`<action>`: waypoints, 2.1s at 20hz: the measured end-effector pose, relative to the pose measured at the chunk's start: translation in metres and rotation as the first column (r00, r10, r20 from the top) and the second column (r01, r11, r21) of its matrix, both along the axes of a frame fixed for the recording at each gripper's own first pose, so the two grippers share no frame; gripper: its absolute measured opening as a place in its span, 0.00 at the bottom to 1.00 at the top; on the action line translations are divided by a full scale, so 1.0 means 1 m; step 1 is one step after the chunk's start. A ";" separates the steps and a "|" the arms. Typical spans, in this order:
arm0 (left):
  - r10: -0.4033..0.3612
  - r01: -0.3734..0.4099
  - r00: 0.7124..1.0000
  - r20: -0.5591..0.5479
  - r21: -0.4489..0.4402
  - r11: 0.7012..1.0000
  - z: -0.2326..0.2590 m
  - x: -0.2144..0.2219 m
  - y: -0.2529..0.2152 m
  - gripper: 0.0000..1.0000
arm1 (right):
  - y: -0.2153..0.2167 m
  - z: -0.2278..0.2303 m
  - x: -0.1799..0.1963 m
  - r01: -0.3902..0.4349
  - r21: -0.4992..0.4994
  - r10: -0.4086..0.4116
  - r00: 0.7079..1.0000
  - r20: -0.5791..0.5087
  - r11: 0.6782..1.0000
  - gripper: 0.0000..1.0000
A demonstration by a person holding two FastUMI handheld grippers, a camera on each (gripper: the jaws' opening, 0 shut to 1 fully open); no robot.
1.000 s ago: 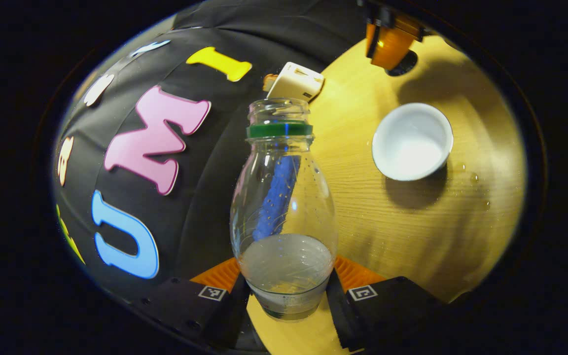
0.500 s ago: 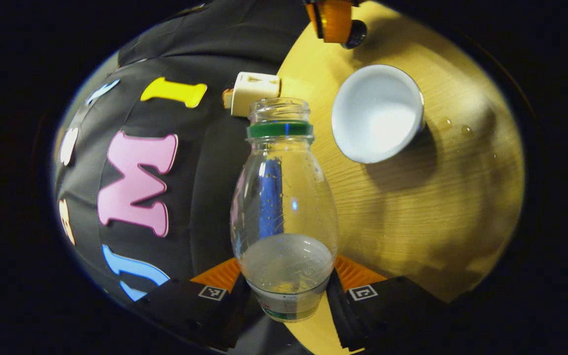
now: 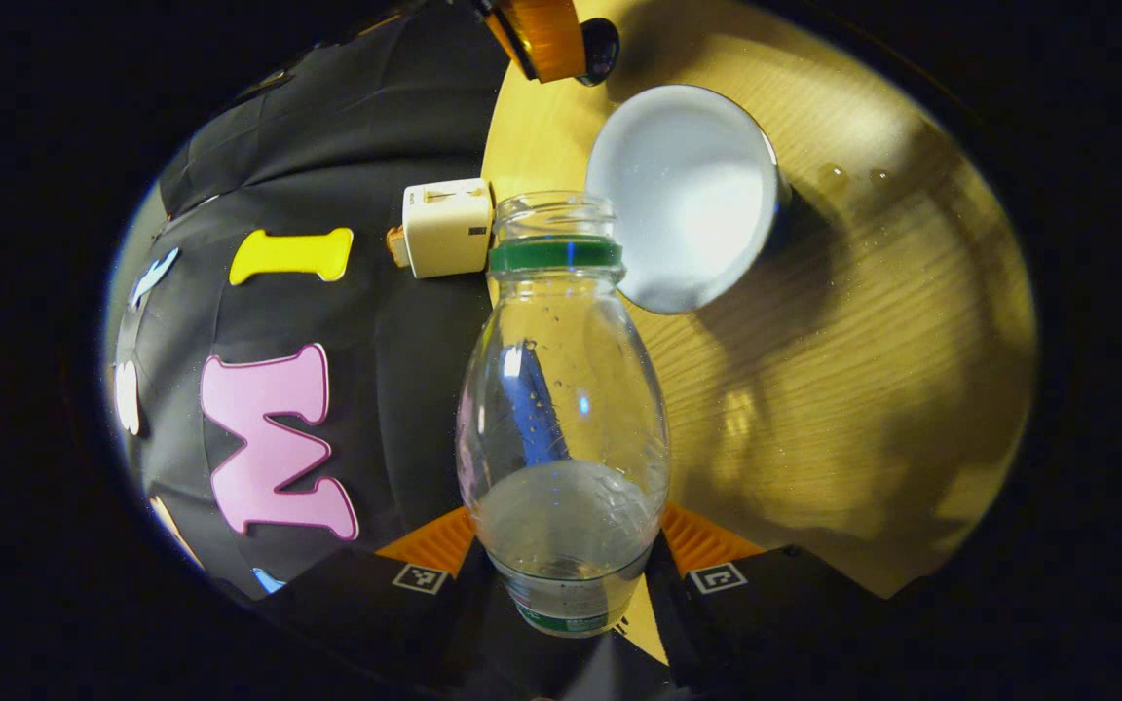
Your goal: Open the teacup lid with one hand, grasp the water bottle and pour water into the teacup with the other hand; after pouring, place the water bottle on the coaster and then close the teacup lid.
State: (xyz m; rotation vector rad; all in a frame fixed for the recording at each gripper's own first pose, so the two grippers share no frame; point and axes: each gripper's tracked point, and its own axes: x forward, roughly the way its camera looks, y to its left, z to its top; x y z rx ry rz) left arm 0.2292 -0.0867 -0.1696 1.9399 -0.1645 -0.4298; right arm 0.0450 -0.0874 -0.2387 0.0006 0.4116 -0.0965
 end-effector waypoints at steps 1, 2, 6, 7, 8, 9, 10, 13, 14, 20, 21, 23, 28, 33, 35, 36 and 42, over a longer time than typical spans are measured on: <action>-0.005 0.005 1.000 0.005 0.017 1.000 0.002 0.001 0.000 0.75 | 0.001 0.000 -0.001 -0.003 -0.002 0.003 1.000 0.000 1.000 0.28; -0.009 0.009 1.000 0.009 0.031 0.999 0.003 0.002 0.000 0.75 | 0.001 0.000 0.000 -0.006 -0.004 0.006 1.000 0.000 1.000 0.28; -0.023 0.021 1.000 0.021 0.103 0.994 0.005 0.007 -0.001 0.75 | 0.002 -0.003 0.002 -0.016 -0.006 0.016 1.000 -0.003 1.000 0.28; -0.028 0.025 0.999 0.021 0.111 0.993 0.005 0.007 -0.001 0.75 | 0.002 -0.003 0.003 -0.016 -0.007 0.016 1.000 -0.001 1.000 0.28; -0.034 0.030 0.999 0.027 0.121 0.992 0.007 0.007 -0.002 0.75 | 0.003 -0.003 0.003 -0.019 -0.006 0.019 1.000 -0.001 1.000 0.28; -0.038 0.034 0.999 0.033 0.129 0.991 0.009 0.008 -0.002 0.75 | 0.004 -0.003 0.003 -0.019 -0.004 0.019 1.000 0.000 1.000 0.28; -0.041 0.036 0.999 0.034 0.136 0.990 0.010 0.007 -0.002 0.75 | 0.004 -0.003 0.003 -0.021 0.000 0.021 1.000 0.001 1.000 0.28; -0.043 0.036 0.998 0.040 0.152 0.988 0.011 0.008 -0.003 0.75 | 0.007 -0.003 0.003 -0.030 0.002 0.030 1.000 -0.001 1.000 0.28; -0.041 0.034 0.998 0.043 0.160 0.987 0.012 0.008 -0.002 0.75 | 0.008 -0.004 0.002 -0.033 0.002 0.033 0.999 -0.005 0.999 0.28; -0.091 0.072 0.993 0.077 0.221 0.973 0.022 0.008 -0.008 0.75 | 0.013 -0.002 0.002 -0.047 0.021 0.047 0.999 -0.015 0.999 0.28; -0.104 0.083 0.991 0.083 0.230 0.970 0.023 0.005 -0.010 0.75 | 0.014 0.000 0.003 -0.051 0.021 0.052 0.999 -0.014 0.998 0.28; -0.128 0.100 0.987 0.096 0.253 0.962 0.025 -0.003 -0.013 0.75 | 0.015 0.005 0.004 -0.061 0.016 0.061 0.998 -0.009 0.998 0.28; -0.142 0.098 0.982 0.124 0.306 0.947 0.038 0.010 -0.023 0.75 | 0.017 0.015 0.007 -0.078 0.023 0.078 0.997 -0.002 0.997 0.28; -0.156 0.099 0.977 0.142 0.343 0.934 0.046 0.013 -0.022 0.75 | 0.019 0.022 0.005 -0.094 0.035 0.094 0.996 -0.003 0.995 0.28; -0.164 0.104 0.976 0.144 0.354 0.929 0.048 0.013 -0.025 0.75 | 0.021 0.023 0.003 -0.102 0.037 0.102 0.995 -0.004 0.994 0.28; -0.165 0.103 0.975 0.147 0.357 0.929 0.050 0.014 -0.025 0.75 | 0.021 0.024 0.003 -0.105 0.036 0.106 0.994 -0.005 0.994 0.28; -0.184 0.108 0.967 0.175 0.373 0.921 0.057 0.014 -0.029 0.75 | 0.023 0.030 0.004 -0.110 0.048 0.110 0.994 0.002 0.993 0.28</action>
